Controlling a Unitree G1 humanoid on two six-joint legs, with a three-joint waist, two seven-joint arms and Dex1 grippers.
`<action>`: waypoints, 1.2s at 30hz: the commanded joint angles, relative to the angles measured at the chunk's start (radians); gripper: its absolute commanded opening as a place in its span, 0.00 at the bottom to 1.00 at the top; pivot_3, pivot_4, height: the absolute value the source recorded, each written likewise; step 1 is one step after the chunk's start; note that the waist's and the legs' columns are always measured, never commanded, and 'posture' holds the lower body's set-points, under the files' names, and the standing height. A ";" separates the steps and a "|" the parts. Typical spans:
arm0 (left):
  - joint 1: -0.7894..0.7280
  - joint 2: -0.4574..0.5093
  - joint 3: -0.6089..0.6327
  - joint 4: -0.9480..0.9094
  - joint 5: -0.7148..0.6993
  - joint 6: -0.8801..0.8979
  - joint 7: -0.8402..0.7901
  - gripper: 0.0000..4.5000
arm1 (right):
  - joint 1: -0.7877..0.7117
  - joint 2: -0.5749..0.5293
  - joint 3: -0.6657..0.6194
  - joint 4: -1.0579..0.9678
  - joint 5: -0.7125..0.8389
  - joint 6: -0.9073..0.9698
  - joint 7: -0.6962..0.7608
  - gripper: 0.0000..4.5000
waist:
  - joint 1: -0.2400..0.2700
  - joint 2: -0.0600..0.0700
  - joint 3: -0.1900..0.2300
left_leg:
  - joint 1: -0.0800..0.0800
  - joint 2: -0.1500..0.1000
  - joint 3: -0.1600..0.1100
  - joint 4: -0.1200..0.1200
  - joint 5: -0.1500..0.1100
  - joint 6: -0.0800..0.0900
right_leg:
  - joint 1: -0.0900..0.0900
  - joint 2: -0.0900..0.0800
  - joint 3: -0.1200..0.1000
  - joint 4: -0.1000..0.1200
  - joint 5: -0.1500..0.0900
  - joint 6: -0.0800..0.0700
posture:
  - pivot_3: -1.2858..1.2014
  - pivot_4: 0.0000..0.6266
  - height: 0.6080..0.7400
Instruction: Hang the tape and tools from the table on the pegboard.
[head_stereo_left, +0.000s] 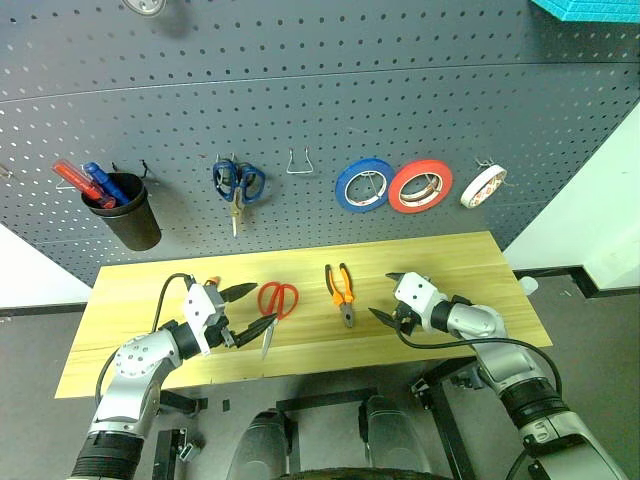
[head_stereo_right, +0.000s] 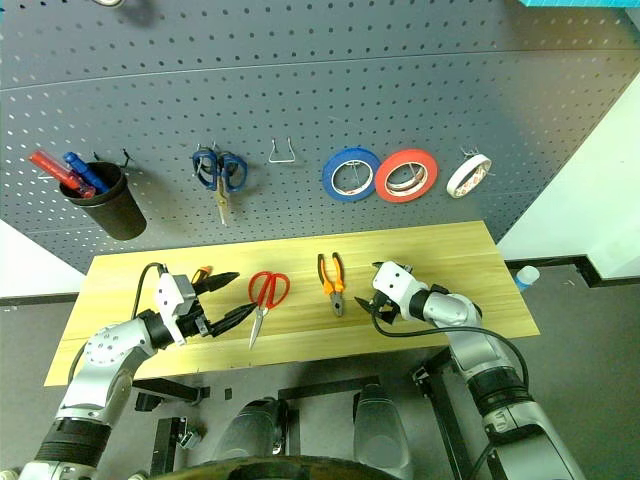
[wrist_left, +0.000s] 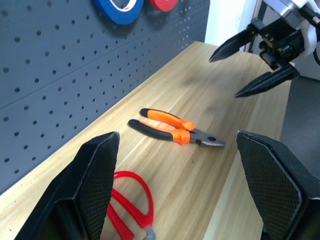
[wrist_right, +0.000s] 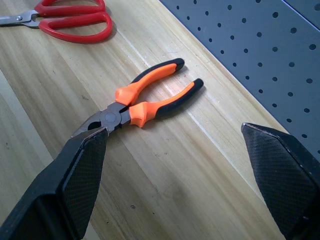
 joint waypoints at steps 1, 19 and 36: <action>-0.001 0.011 0.012 0.008 0.005 -0.030 -0.010 0.87 | -0.013 0.003 -0.015 -0.027 0.004 -0.010 -0.005 0.99 | 0.000 0.000 0.000 | 0.000 0.000 0.000 0.000 0.000 0.000 | 0.000 0.000 0.000 0.000 0.000 0.000 | 0.48 0.20 0.93; 0.031 0.047 0.056 0.026 0.001 -0.018 0.003 0.87 | -0.008 0.005 -0.013 -0.030 0.004 -0.006 -0.005 0.99 | 0.001 -0.001 0.001 | -0.001 0.000 0.000 -0.001 0.000 0.000 | -0.002 0.000 0.000 0.000 0.000 0.000 | 0.48 0.20 0.93; 0.019 -0.031 0.142 0.094 -0.167 -0.104 -0.131 0.87 | -0.018 0.010 -0.009 -0.021 -0.001 -0.008 -0.005 0.99 | -0.001 -0.001 0.001 | -0.001 0.000 0.000 -0.001 0.000 0.000 | -0.002 0.000 0.000 0.000 0.000 0.000 | 0.48 0.20 0.93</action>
